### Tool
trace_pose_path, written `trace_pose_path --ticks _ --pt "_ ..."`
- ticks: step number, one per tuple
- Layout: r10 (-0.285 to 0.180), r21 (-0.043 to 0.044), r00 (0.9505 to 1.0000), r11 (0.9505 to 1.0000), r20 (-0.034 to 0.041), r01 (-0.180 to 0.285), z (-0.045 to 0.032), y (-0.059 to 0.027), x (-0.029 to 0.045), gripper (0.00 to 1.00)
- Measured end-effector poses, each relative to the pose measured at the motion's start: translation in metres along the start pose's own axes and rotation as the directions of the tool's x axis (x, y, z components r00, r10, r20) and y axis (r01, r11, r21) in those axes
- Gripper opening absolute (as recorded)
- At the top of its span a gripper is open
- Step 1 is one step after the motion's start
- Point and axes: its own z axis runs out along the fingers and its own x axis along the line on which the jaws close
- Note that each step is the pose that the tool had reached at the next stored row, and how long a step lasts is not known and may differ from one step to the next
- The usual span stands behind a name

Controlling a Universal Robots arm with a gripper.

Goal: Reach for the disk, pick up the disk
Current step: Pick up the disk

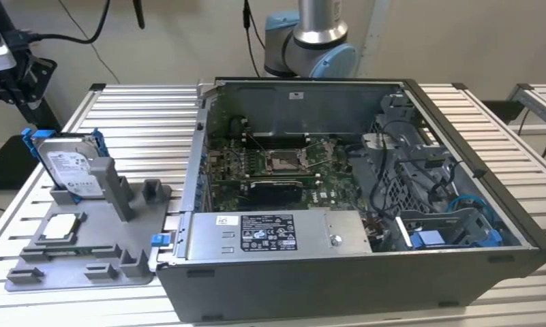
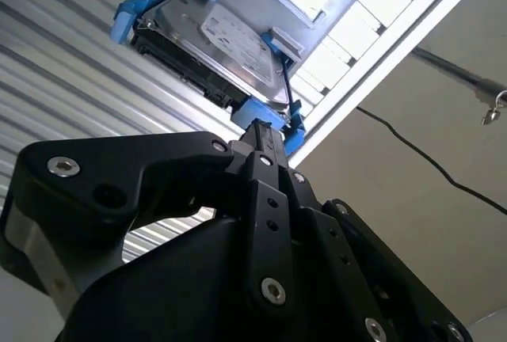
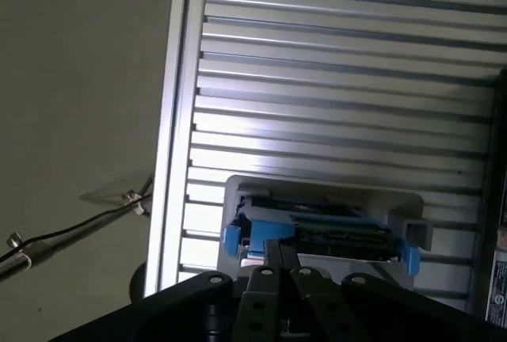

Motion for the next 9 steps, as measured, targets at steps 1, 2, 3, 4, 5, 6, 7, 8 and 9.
trace_pose_path --ticks 1,2,3,4,5,6,7,8,9 --pt "-0.011 0.0 0.9999 0.9999 -0.0005 0.011 0.0 0.0 0.0 0.0" --pt "-0.023 0.0 0.9997 0.9997 -0.001 0.023 0.0 0.0 0.0 0.0" --pt "-0.035 0.0 0.9994 0.9994 -0.0015 0.035 0.0 0.0 0.0 0.0" --pt "-0.049 0.0 0.9988 0.9988 -0.0019 0.049 0.0 0.0 0.0 0.0" --pt "-0.061 -0.0001 0.9981 0.9981 -0.0024 0.061 0.0 0.0 0.0 0.0" --pt "-0.075 -0.0001 0.9972 0.9972 -0.0029 0.075 0.0 0.0 0.0 0.0" --pt "-0.088 -0.0001 0.9961 0.9961 -0.0035 0.088 0.0 0.0 0.0 0.0" --pt "-0.101 -0.0002 0.9949 0.9949 -0.004 0.101 0.0 0.0 0.0 0.0" --pt "-0.115 -0.0002 0.9933 0.9933 -0.0045 0.115 0.0 0.0 0.0 0.0"
